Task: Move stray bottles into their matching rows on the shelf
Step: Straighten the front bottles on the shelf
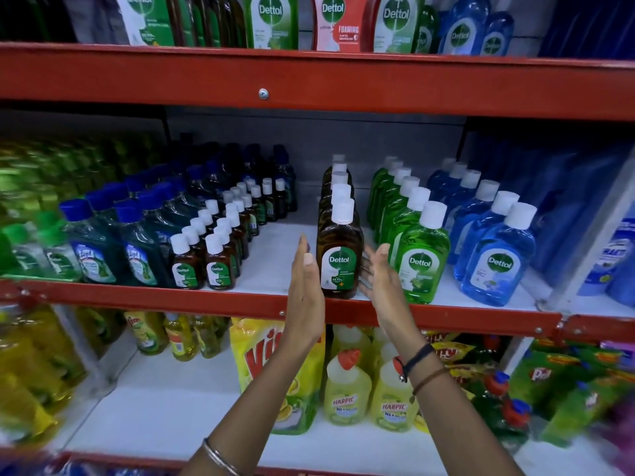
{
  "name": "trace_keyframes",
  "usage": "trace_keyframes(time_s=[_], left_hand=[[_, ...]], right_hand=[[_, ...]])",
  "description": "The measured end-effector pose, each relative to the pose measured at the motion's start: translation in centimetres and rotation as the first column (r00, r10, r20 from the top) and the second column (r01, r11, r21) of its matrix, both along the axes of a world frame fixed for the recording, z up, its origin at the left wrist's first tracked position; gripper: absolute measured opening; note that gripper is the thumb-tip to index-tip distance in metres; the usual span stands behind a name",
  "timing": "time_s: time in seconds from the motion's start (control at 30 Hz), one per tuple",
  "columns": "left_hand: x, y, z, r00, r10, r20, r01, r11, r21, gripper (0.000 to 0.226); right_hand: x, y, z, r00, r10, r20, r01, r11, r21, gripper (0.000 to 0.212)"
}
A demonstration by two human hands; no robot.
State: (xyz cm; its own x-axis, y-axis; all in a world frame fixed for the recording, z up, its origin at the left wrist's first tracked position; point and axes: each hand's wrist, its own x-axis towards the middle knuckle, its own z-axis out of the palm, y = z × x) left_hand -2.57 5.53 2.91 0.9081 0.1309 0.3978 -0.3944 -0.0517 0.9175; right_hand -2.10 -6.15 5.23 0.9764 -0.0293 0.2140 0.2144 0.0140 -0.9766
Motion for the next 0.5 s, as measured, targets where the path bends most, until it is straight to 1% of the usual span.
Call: trace_keyframes(time_s=[0.07, 0.1, 0.17, 0.2, 0.27, 0.37, 0.4, 0.5], left_hand=[[0.46, -0.13, -0.17, 1.0, -0.03, -0.009, 0.03, 0.999, -0.036, 0.063], [0.66, -0.13, -0.15, 0.999, -0.039, -0.008, 0.038, 0.998, -0.048, 0.065], [0.94, 0.08, 0.0, 0.999, -0.05, -0.01, 0.049, 0.996, -0.078, 0.065], [0.98, 0.21, 0.15, 0.998, -0.057, -0.016, 0.055, 0.994, -0.09, 0.065], [1.05, 0.37, 0.35, 0.997, -0.068, -0.027, 0.065, 0.993, -0.103, 0.063], [0.95, 0.22, 0.41, 0.998, -0.065, -0.017, 0.063, 0.992, -0.107, 0.058], [0.89, 0.13, 0.37, 0.998, -0.058, -0.009, 0.057, 0.993, -0.107, 0.06], [0.9, -0.17, 0.13, 1.0, -0.017, -0.01, 0.015, 0.995, -0.103, 0.062]], right_hand=[[-0.16, -0.02, 0.01, 1.0, -0.015, 0.024, 0.015, 1.0, -0.011, 0.072], [-0.24, 0.05, 0.02, 0.999, -0.024, 0.041, 0.025, 0.999, -0.029, 0.069], [-0.42, 0.13, 0.03, 0.997, -0.029, 0.077, 0.034, 0.998, -0.057, 0.058], [-0.34, 0.09, -0.09, 0.996, -0.027, 0.089, 0.033, 0.998, -0.059, 0.06], [-0.17, 0.05, -0.33, 0.995, -0.024, 0.095, 0.03, 0.998, -0.062, 0.07], [0.01, -0.02, -0.51, 0.995, -0.025, 0.093, 0.031, 0.997, -0.068, 0.066], [0.05, -0.07, -0.51, 0.996, -0.019, 0.093, 0.025, 0.997, -0.068, 0.069], [0.37, -0.42, -0.69, 0.997, -0.005, 0.082, 0.012, 0.997, -0.083, 0.094]])
